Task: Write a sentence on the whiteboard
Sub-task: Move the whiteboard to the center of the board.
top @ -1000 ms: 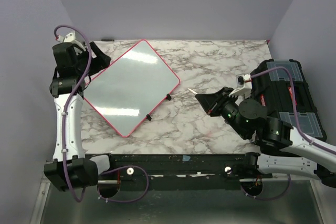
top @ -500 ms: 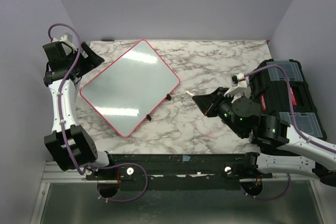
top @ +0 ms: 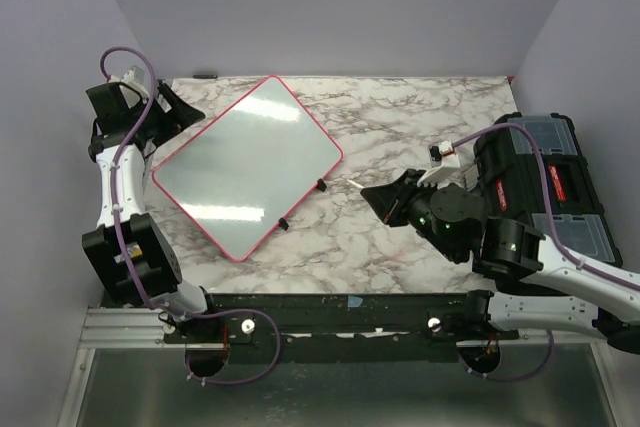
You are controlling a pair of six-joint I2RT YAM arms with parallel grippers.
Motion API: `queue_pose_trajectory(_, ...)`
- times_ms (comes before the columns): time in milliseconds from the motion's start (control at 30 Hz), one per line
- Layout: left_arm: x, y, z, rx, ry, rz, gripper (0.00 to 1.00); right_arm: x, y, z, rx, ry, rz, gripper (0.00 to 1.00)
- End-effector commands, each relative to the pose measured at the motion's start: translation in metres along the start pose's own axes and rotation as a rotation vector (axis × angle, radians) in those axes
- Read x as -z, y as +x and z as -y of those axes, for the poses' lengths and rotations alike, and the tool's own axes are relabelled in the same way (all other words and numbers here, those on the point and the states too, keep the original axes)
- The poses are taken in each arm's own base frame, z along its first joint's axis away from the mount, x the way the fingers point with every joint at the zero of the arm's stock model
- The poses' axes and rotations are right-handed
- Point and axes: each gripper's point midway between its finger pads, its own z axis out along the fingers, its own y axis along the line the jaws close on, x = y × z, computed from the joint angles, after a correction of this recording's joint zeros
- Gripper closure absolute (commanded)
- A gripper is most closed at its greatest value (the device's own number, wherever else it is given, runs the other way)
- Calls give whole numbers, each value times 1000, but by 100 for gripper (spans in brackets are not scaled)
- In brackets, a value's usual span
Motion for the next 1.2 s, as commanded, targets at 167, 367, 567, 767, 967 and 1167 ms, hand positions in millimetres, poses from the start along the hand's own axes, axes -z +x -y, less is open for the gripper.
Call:
queue_pose_trajectory(167,-10,13,-3,24,59,-54,17,1,5,-1,2,-7,-24,99)
queue_pose_trajectory(367,-17,26,-2,19,73,-97,17,1,7,-2,3,-12,-26,99)
queue_pose_trajectory(567,-21,34,4,2,89,-124,17,2,5,2,13,-8,-17,99)
queue_pose_trajectory(767,-27,45,-1,10,73,-162,17,3,5,3,18,-5,-13,99)
queue_pose_trajectory(967,-31,59,1,-1,60,-201,21,3,3,3,18,-6,-5,99)
queue_pose_trajectory(1167,-36,71,7,-23,68,-243,33,2,5,3,13,-14,-8,99)
